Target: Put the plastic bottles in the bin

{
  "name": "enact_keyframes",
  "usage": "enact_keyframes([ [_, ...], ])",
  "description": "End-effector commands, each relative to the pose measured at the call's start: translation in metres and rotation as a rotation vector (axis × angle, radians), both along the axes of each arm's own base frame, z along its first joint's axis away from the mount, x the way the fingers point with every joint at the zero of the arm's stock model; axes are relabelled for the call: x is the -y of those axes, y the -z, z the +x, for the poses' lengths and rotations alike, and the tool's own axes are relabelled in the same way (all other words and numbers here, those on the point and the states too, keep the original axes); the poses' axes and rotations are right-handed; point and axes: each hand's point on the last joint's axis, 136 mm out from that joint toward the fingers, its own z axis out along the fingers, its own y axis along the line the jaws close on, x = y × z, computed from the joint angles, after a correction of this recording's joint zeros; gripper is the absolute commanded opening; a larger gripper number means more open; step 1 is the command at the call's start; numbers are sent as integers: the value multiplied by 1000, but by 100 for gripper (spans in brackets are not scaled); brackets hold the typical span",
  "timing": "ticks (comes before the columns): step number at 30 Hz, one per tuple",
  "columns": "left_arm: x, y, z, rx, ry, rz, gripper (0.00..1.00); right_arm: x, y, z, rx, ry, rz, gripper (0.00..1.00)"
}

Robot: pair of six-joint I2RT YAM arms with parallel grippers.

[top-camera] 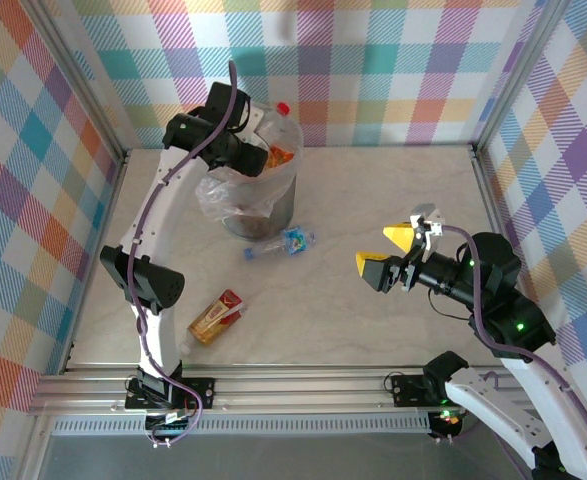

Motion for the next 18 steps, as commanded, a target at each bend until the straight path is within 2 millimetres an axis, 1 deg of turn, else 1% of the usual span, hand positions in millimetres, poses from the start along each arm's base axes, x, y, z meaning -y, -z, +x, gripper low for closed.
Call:
enact_keyframes([
  [1, -8, 4, -14, -41, -7, 7, 80, 0, -6, -3, 28, -7, 7, 100],
  [4, -9, 5, -15, -45, -12, 4, 81, 0, -5, -3, 24, -8, 6, 100],
  [7, -5, -5, -15, -20, -11, -32, 82, 0, -4, -3, 20, -6, 5, 100],
  [10, -2, -22, -17, 21, -10, -82, 83, 1, -2, -3, 17, -5, 3, 100],
  [14, 5, -51, -25, 87, 9, -176, 86, 0, 0, -3, 16, -7, 5, 100],
  [18, 13, -73, -41, 134, 52, -272, 95, -2, 0, -6, 14, -29, 9, 100],
])
